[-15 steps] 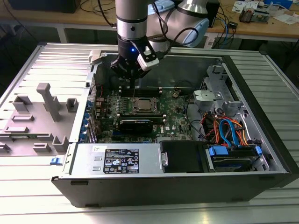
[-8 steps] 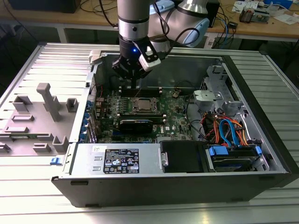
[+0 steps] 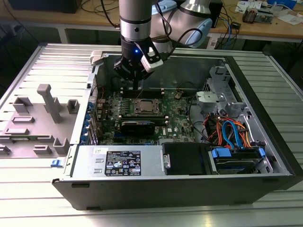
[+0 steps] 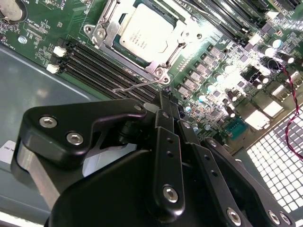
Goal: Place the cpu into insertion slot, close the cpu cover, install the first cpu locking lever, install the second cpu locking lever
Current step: 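Install the first cpu locking lever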
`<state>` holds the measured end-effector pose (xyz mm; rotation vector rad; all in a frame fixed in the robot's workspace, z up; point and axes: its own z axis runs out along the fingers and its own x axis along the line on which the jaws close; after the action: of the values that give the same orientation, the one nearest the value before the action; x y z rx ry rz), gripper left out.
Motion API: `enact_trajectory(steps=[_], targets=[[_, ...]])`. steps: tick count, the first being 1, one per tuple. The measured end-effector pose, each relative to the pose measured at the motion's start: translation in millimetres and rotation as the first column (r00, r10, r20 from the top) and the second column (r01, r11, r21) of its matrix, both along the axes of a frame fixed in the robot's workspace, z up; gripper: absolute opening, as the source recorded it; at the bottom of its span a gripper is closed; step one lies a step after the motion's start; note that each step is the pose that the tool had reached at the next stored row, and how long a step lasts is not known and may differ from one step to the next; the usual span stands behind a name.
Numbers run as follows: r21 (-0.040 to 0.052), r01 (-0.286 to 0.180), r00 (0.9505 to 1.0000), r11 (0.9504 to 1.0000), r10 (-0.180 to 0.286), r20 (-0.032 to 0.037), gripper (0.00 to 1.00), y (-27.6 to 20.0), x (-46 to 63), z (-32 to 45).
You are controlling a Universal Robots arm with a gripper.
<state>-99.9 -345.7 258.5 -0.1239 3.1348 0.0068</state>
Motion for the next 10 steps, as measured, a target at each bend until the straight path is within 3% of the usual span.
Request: enact_trajectory(steps=[10], targets=[[0.0002, 0.000, 1.0000, 1.0000, 0.000, 0.0062, 0.11, 0.0, 3.3, -3.4]])
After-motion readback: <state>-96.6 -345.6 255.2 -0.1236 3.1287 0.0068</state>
